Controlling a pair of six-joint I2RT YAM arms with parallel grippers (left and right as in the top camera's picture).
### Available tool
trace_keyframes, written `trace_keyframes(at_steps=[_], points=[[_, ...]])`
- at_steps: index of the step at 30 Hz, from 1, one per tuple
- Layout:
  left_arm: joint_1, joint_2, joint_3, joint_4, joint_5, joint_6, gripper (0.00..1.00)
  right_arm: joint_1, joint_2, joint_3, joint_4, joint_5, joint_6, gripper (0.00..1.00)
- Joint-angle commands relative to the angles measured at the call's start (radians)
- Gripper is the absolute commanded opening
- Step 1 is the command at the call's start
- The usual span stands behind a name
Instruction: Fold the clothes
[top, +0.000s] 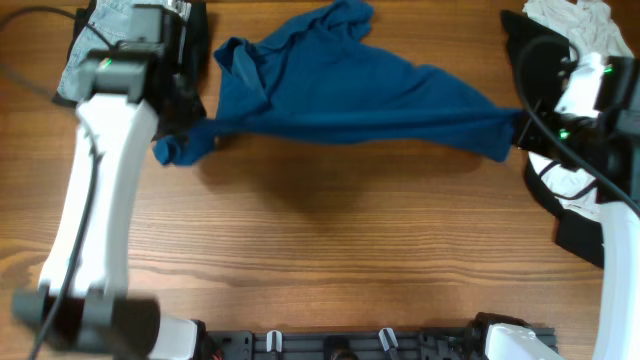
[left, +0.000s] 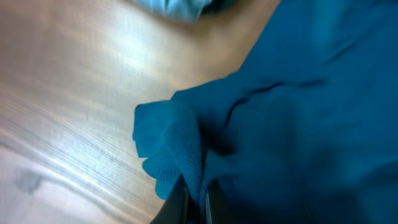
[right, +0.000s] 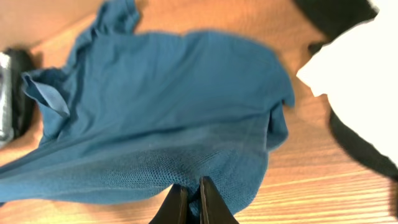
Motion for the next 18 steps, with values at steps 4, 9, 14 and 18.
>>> trace_keyframes(at_steps=[4, 9, 14, 18], points=[[0.004, -0.338, 0.006, 0.114, -0.028, 0.109, 0.04, -0.105, -0.016, 0.137, -0.048, 0.010, -0.060, 0.04], [0.004, -0.508, 0.006, 0.214, -0.028, 0.132, 0.04, -0.156, -0.017, 0.140, -0.067, -0.024, -0.094, 0.04], [0.004, -0.597, 0.006, 0.347, -0.023, 0.165, 0.04, -0.157, -0.017, 0.229, -0.097, -0.053, -0.139, 0.04], [0.004, -0.627, 0.027, 0.447, 0.016, 0.193, 0.04, -0.157, -0.017, 0.438, -0.180, -0.053, -0.159, 0.04]])
